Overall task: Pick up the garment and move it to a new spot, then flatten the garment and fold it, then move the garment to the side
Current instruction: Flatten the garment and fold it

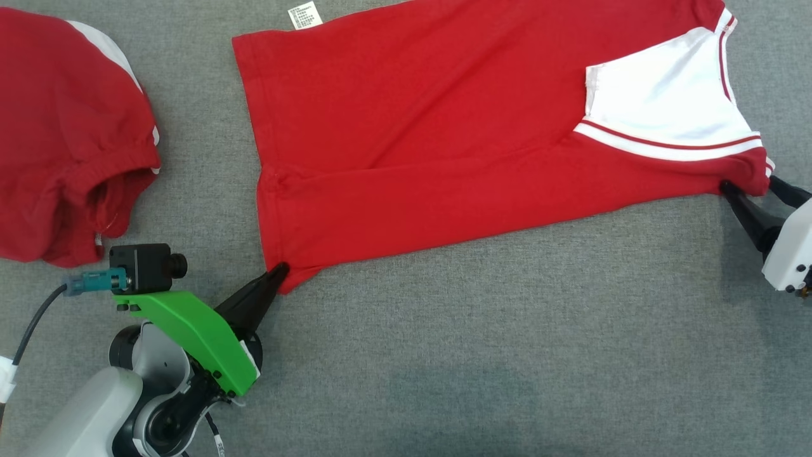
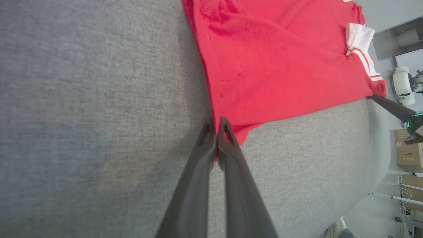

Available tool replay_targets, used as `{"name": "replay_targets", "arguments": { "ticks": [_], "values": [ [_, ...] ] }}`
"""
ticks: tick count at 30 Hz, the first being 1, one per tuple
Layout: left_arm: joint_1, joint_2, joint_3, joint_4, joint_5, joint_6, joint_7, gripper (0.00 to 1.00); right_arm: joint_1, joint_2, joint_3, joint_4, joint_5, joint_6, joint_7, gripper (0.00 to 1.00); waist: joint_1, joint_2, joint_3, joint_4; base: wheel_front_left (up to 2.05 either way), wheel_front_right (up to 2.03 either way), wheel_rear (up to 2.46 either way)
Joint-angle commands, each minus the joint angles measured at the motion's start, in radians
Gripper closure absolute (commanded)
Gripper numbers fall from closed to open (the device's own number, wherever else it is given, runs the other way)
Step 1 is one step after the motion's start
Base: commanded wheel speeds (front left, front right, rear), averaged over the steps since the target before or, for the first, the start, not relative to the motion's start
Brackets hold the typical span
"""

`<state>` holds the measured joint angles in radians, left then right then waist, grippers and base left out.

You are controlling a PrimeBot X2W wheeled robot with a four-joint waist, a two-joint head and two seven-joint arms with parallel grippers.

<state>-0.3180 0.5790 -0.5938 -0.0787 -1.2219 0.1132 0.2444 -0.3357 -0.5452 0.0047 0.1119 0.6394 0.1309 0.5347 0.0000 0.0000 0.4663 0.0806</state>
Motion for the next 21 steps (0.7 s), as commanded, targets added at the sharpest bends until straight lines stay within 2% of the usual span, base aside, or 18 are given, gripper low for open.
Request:
{"name": "replay_targets", "arguments": {
  "ticks": [1, 3, 4, 5, 11, 16, 21],
  "values": [
    [-0.004, 0.002, 0.000, 0.002, -0.005, 0.002, -0.001, 1.00, -0.010, 0.014, 0.006, 0.014, -0.006, 0.000, -0.005, 0.00, 0.0000, 0.0000, 0.000, 0.001, 0.00, 0.00, 0.00],
    [-0.006, 0.002, 0.000, 0.003, -0.003, 0.004, -0.001, 1.00, -0.024, 0.027, 0.016, 0.029, 0.003, 0.000, -0.014, 0.00, 0.0000, 0.0000, 0.000, 0.002, 0.00, 0.00, 0.00],
    [-0.009, 0.000, -0.002, 0.005, -0.003, 0.004, 0.002, 1.00, -0.033, 0.029, 0.026, 0.044, 0.008, 0.000, -0.024, 0.95, 0.0000, 0.0000, -0.002, 0.003, 0.00, 0.00, 0.00],
    [-0.008, 0.000, -0.003, 0.007, -0.002, 0.004, 0.002, 1.00, -0.034, 0.031, 0.032, 0.052, 0.017, 0.000, -0.024, 1.00, 0.0000, 0.0000, -0.005, 0.004, 0.00, 0.00, 0.00],
    [0.026, 0.016, -0.001, 0.011, -0.011, -0.005, 0.001, 1.00, 0.024, 0.001, 0.024, 0.030, 0.097, -0.001, -0.010, 1.00, 0.0000, 0.0000, -0.032, 0.000, 0.00, 0.00, 0.00],
    [0.062, 0.036, 0.007, 0.005, -0.029, -0.013, 0.001, 1.00, 0.152, -0.026, -0.028, -0.064, 0.187, -0.001, 0.026, 1.00, 0.0000, 0.0000, -0.067, -0.011, 0.00, 0.00, 0.00],
    [0.120, 0.084, 0.016, -0.033, -0.058, -0.024, 0.016, 1.00, 0.313, -0.011, -0.111, -0.205, 0.256, -0.001, 0.082, 1.00, 0.0000, 0.0000, -0.102, -0.034, 0.00, 0.00, 0.00]
  ]
}}
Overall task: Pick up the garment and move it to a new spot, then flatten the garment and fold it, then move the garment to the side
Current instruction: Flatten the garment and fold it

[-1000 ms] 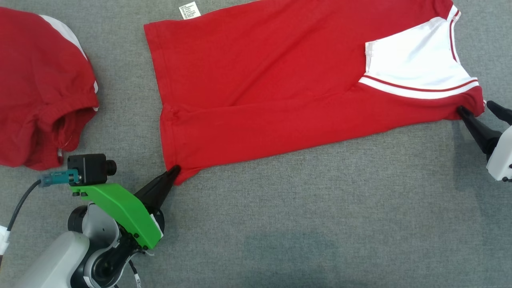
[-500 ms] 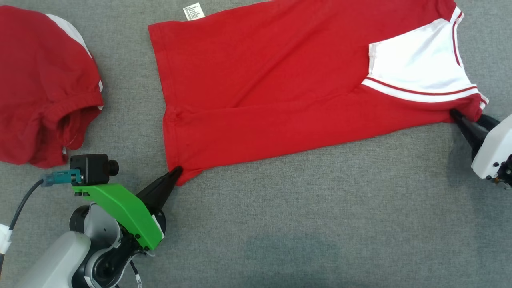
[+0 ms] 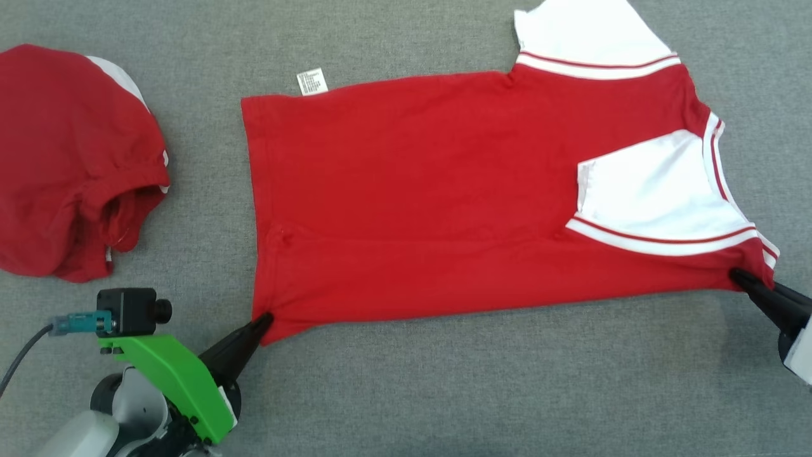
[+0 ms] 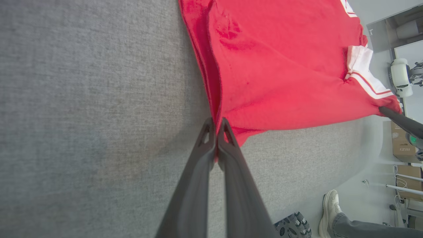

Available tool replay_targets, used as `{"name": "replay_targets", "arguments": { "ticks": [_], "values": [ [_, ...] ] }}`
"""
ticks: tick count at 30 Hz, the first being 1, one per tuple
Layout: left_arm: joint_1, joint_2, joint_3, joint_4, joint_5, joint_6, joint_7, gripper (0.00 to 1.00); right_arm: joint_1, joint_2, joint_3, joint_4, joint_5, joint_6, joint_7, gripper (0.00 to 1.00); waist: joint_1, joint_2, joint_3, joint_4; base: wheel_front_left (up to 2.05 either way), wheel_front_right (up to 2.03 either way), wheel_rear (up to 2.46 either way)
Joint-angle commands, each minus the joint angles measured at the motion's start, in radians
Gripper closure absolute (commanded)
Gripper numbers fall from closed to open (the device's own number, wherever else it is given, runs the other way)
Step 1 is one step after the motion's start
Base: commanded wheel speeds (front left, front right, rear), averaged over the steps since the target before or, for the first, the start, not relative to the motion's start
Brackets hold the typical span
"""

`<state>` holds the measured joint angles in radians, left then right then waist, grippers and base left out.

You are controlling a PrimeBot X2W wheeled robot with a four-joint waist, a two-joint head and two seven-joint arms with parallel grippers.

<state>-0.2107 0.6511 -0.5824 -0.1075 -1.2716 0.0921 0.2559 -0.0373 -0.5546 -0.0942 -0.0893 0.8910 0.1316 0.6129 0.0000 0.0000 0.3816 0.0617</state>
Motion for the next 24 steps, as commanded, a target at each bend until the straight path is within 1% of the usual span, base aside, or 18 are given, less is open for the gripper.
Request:
{"name": "replay_targets", "arguments": {
  "ticks": [1, 4, 7, 10, 11, 12, 13, 14, 15, 17, 19, 21, 24],
  "values": [
    [0.026, 0.026, 0.007, -0.016, -0.012, -0.003, 0.007, 1.00, 0.045, 0.006, -0.032, -0.030, 0.011, -0.002, 0.014, 1.00, 0.0000, 0.0000, -0.023, -0.020, 0.00, 0.00, 0.00],
    [0.070, 0.064, 0.018, -0.049, -0.024, 0.007, 0.012, 1.00, 0.136, 0.031, -0.076, -0.107, 0.018, -0.002, 0.051, 1.00, 0.0000, 0.0000, -0.029, -0.032, 0.00, 0.00, 0.00],
    [0.109, 0.089, 0.025, -0.068, -0.036, 0.015, 0.009, 1.00, 0.199, 0.062, -0.096, -0.155, 0.015, -0.002, 0.076, 1.00, 0.0000, 0.0000, -0.025, -0.042, 0.00, 0.00, 0.00],
    [0.137, 0.091, 0.025, -0.072, -0.044, 0.021, 0.002, 1.00, 0.222, 0.094, -0.106, -0.158, -0.018, -0.002, 0.079, 1.00, 0.0000, 0.0000, -0.017, -0.049, 0.00, 0.00, 0.00],
    [0.143, 0.087, 0.023, -0.071, -0.047, 0.023, 0.000, 1.00, 0.220, 0.100, -0.107, -0.150, -0.035, -0.002, 0.073, 0.95, 0.0000, 0.0000, -0.013, -0.050, 0.00, 0.00, 0.00],
    [0.147, 0.081, 0.021, -0.069, -0.049, 0.026, -0.003, 1.00, 0.215, 0.109, -0.099, -0.144, -0.044, -0.002, 0.077, 0.56, 0.0000, 0.0000, -0.009, -0.051, 0.00, 0.00, 0.00],
    [0.148, 0.074, 0.022, -0.067, -0.048, 0.028, -0.007, 0.95, 0.206, 0.116, -0.096, -0.136, -0.052, -0.002, 0.079, 0.02, 0.0000, 0.0000, -0.006, -0.051, 0.00, 0.00, 0.00],
    [0.150, 0.071, 0.020, -0.066, -0.043, 0.031, -0.012, 0.53, 0.199, 0.114, -0.100, -0.127, -0.063, -0.002, 0.082, 0.00, 0.0000, 0.0000, -0.002, -0.049, 0.00, 0.00, 0.00],
    [0.150, 0.070, 0.014, -0.065, -0.034, 0.033, -0.012, 0.00, 0.190, 0.106, -0.105, -0.124, -0.069, -0.002, 0.086, 0.00, 0.0000, 0.0000, 0.002, -0.047, 0.00, 0.00, 0.00],
    [0.148, 0.067, 0.011, -0.065, -0.028, 0.036, -0.013, 0.00, 0.183, 0.098, -0.109, -0.127, -0.075, -0.001, 0.090, 0.00, 0.0000, 0.0000, 0.007, -0.044, 0.00, 0.00, 0.00],
    [0.145, 0.073, 0.010, -0.068, -0.007, 0.050, -0.021, 0.00, 0.163, 0.082, -0.126, -0.141, -0.073, -0.001, 0.102, 0.00, 0.0000, 0.0000, 0.018, -0.040, 0.00, 0.00, 0.00],
    [0.140, 0.092, 0.017, -0.083, 0.013, 0.070, -0.026, 0.00, 0.125, 0.053, -0.152, -0.170, -0.077, -0.001, 0.111, 0.00, 0.0000, 0.0000, 0.037, -0.039, 0.00, 0.00, 0.00],
    [0.116, 0.136, 0.030, -0.129, 0.045, 0.098, -0.012, 0.00, 0.027, 0.018, -0.170, -0.208, -0.082, -0.001, 0.132, 0.00, 0.0000, 0.0000, 0.077, -0.040, 0.00, 0.00, 0.00]
  ]
}}
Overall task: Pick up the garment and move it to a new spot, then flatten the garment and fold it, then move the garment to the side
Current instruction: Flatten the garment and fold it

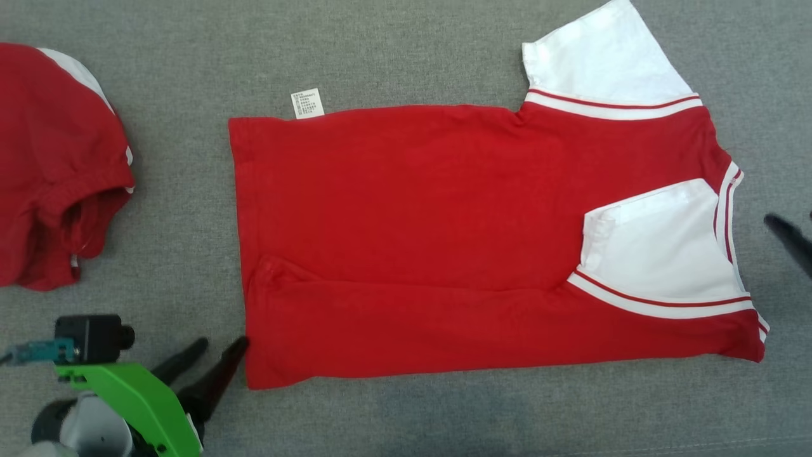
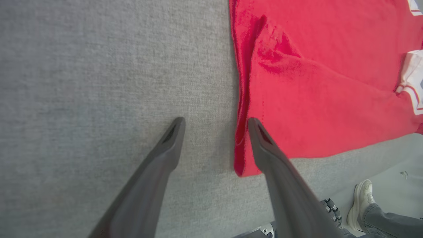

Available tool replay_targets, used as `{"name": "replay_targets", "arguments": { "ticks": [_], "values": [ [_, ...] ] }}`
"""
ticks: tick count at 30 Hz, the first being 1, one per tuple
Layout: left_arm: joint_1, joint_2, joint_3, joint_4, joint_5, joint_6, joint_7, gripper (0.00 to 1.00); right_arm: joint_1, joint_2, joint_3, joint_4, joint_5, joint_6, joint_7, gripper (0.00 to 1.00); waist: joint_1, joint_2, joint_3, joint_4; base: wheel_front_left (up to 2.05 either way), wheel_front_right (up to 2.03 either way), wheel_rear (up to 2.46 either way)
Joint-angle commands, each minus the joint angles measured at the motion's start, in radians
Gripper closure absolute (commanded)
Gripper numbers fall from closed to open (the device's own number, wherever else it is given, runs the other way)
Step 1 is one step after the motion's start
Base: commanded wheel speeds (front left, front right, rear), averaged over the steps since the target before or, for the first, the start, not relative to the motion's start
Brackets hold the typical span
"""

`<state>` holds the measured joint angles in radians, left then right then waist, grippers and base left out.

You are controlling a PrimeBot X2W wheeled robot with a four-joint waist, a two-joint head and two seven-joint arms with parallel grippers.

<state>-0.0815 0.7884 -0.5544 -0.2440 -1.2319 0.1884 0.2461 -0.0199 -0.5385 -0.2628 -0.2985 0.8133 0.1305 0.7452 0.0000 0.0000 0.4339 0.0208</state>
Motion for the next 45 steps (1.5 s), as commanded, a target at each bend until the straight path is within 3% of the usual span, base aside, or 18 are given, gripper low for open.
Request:
{"name": "replay_targets", "arguments": {
  "ticks": [1, 6, 15, 20, 27, 28, 29, 30, 31, 32, 38, 45],
  "values": [
    [-0.031, 0.011, 0.010, -0.009, 0.014, 0.010, 0.003, 0.00, -0.034, 0.001, -0.001, -0.003, -0.002, 0.000, 0.008, 0.00, 0.0000, 0.0000, 0.040, 0.002, 0.00, 0.00, 0.00],
    [-0.203, 0.031, 0.048, -0.042, 0.045, 0.041, 0.066, 0.00, -0.304, -0.026, 0.064, 0.069, -0.052, 0.000, 0.046, 0.00, 0.0000, 0.0000, 0.131, 0.023, 0.00, 0.00, 0.00],
    [-0.620, -0.108, -0.063, 0.167, 0.128, 0.015, 0.275, 0.00, -0.775, 0.023, 0.270, 0.326, -0.206, 0.000, 0.078, 0.00, 0.0000, 0.0000, 0.257, 0.074, 0.00, 0.00, 0.00],
    [-0.773, -0.176, -0.112, 0.303, 0.136, -0.014, 0.377, 0.00, -0.954, 0.051, 0.321, 0.465, -0.268, 0.000, 0.119, 0.00, 0.0000, 0.0000, 0.287, 0.095, 0.00, 0.00, 0.00],
    [-0.897, -0.219, -0.120, 0.425, 0.097, -0.028, 0.480, 0.00, -1.076, 0.087, 0.385, 0.608, -0.303, 0.000, 0.195, 0.00, 0.0000, 0.0000, 0.296, 0.094, 0.00, 0.00, 0.00],
    [-0.910, -0.222, -0.115, 0.437, 0.086, -0.028, 0.492, 0.00, -1.084, 0.092, 0.395, 0.620, -0.308, 0.000, 0.200, 0.22, 0.0000, 0.0000, 0.297, 0.092, 0.00, 0.00, 0.00],
    [-0.920, -0.228, -0.103, 0.448, 0.064, -0.024, 0.504, 0.00, -1.094, 0.099, 0.401, 0.629, -0.310, 0.000, 0.203, 0.53, 0.0000, 0.0000, 0.300, 0.088, 0.00, 0.00, 0.00],
    [-0.932, -0.231, -0.095, 0.455, 0.056, -0.017, 0.517, 0.00, -1.103, 0.106, 0.407, 0.638, -0.308, 0.000, 0.206, 0.67, 0.0000, 0.0000, 0.304, 0.084, 0.00, 0.00, 0.00],
    [-0.947, -0.229, -0.092, 0.467, 0.054, -0.011, 0.526, 0.00, -1.112, 0.113, 0.414, 0.645, -0.307, 0.001, 0.209, 0.91, 0.0000, 0.0000, 0.308, 0.081, 0.00, 0.00, 0.00],
    [-0.956, -0.224, -0.092, 0.478, 0.057, -0.005, 0.535, 0.00, -1.116, 0.115, 0.420, 0.651, -0.307, 0.001, 0.206, 1.00, 0.0000, 0.0000, 0.309, 0.078, 0.00, 0.00, 0.00],
    [-0.974, -0.219, -0.099, 0.520, 0.053, 0.012, 0.572, 0.00, -1.113, 0.116, 0.432, 0.679, -0.285, 0.000, 0.191, 1.00, 0.0000, 0.0000, 0.290, 0.073, 0.00, 0.00, 0.00],
    [-0.982, -0.206, -0.088, 0.500, 0.034, 0.001, 0.595, 0.00, -1.097, 0.103, 0.432, 0.692, -0.269, 0.000, 0.163, 1.00, 0.0000, 0.0000, 0.252, 0.077, 0.00, 0.00, 0.00]
  ]
}}
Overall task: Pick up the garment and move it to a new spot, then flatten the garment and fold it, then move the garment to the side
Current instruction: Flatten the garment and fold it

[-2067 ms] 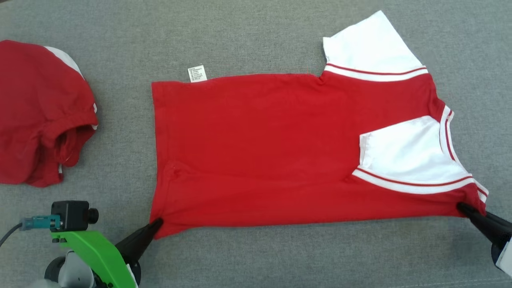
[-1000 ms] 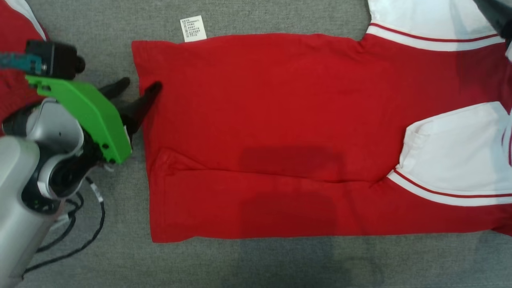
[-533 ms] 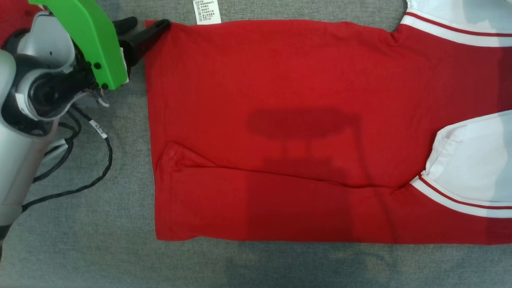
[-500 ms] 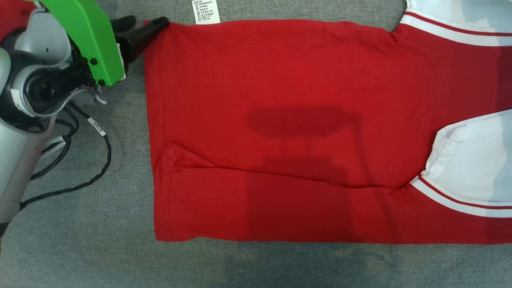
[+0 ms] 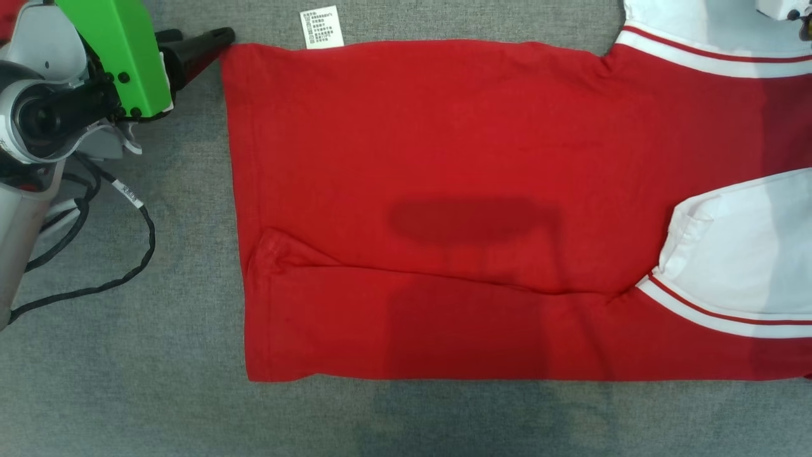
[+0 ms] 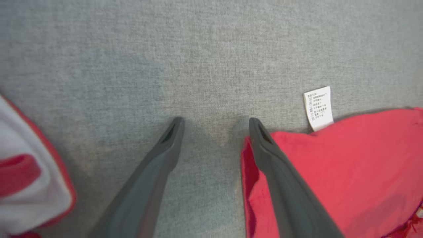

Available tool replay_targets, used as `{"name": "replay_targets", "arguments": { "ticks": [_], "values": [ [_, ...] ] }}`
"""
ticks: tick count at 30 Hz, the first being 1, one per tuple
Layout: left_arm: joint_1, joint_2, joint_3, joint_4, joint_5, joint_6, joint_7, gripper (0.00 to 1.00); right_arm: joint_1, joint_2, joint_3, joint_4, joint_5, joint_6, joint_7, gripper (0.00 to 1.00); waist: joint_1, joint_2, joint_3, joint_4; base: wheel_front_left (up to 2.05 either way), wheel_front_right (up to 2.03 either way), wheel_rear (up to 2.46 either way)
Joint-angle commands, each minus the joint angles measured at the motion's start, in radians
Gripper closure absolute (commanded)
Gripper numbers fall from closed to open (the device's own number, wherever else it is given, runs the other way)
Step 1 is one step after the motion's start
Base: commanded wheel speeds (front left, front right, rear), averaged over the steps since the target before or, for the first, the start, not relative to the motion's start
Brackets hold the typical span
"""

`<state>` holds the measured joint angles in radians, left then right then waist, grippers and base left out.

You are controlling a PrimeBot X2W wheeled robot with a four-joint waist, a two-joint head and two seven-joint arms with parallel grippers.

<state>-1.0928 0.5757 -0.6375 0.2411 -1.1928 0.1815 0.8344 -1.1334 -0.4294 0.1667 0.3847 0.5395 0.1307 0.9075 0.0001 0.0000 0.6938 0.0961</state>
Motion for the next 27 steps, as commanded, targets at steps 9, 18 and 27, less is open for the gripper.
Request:
{"name": "replay_targets", "arguments": {
  "ticks": [9, 18, 27],
  "values": [
    [0.045, 0.006, 0.033, -0.046, -0.057, 0.004, 0.010, 0.00, 0.019, -0.020, 0.018, 0.004, 0.022, 0.000, -0.003, 1.00, -0.0001, 0.0000, -0.010, 0.002, 0.00, 0.00, 0.00],
    [0.073, -0.001, 0.030, -0.083, -0.091, -0.011, 0.029, 0.00, 0.031, -0.031, 0.023, -0.005, 0.028, 0.000, 0.005, 1.00, -0.0001, 0.0000, -0.003, 0.004, 0.00, 0.00, 0.00],
    [0.090, -0.011, 0.016, -0.058, -0.060, -0.026, -0.008, 1.00, 0.022, -0.019, 0.046, -0.017, 0.044, 0.000, -0.022, 1.00, -0.0001, 0.0000, 0.005, -0.012, 0.00, 0.00, 0.00]
  ]
}}
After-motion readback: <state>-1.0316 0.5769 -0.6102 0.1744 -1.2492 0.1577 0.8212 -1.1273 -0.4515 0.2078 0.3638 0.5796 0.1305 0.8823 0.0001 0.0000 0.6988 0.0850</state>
